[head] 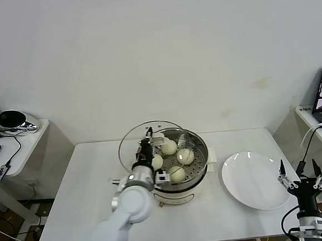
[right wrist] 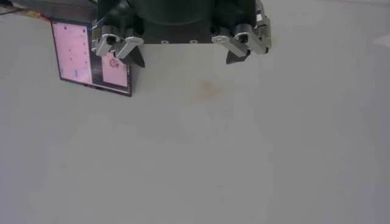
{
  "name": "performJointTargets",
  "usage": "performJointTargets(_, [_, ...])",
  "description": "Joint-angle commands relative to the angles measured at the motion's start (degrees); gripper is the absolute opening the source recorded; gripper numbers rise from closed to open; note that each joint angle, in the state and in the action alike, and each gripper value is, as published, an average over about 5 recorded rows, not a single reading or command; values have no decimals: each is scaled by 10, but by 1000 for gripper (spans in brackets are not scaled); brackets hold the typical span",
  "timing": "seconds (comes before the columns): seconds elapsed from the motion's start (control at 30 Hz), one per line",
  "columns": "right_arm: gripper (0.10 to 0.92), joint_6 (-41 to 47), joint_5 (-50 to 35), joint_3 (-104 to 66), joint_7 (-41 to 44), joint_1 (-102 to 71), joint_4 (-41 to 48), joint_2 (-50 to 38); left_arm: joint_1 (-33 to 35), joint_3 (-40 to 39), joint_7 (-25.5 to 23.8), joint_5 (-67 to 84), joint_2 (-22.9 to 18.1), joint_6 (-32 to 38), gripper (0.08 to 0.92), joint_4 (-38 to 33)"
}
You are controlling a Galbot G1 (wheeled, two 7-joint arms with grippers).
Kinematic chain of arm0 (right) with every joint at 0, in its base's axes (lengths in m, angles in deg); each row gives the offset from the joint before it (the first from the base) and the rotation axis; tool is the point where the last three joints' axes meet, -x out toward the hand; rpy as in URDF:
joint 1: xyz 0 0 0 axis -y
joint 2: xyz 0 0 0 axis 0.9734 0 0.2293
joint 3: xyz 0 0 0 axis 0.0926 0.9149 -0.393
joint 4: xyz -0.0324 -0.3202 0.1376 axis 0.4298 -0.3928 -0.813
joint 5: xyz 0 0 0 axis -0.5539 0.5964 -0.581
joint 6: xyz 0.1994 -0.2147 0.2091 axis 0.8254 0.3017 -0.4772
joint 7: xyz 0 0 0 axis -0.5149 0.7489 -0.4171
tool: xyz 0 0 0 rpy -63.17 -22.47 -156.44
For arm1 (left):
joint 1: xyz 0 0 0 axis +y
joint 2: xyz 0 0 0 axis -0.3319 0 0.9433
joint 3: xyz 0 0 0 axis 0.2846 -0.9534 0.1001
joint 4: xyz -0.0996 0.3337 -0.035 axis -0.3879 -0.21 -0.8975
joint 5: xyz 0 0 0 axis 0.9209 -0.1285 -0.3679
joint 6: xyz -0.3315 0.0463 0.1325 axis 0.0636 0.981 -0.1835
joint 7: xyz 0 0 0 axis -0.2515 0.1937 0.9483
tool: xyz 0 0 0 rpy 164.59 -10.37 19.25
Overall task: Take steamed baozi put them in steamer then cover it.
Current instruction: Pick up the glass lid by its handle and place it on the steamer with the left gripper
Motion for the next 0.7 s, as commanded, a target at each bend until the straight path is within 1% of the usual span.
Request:
performJointTargets(0.03, [823, -3, 8, 6, -1, -1, 1, 0, -43, -59, -53, -69, -78, -30, 142, 56])
performJointTargets(0.4, [823, -4, 4, 10, 0, 0, 2, -2, -30, -51, -37, -71, -88, -18, 142, 88])
performJointTargets(0.7, [823, -6, 0, 9, 1, -2, 3, -4, -22, -46, -24, -73, -97, -11, 142, 100])
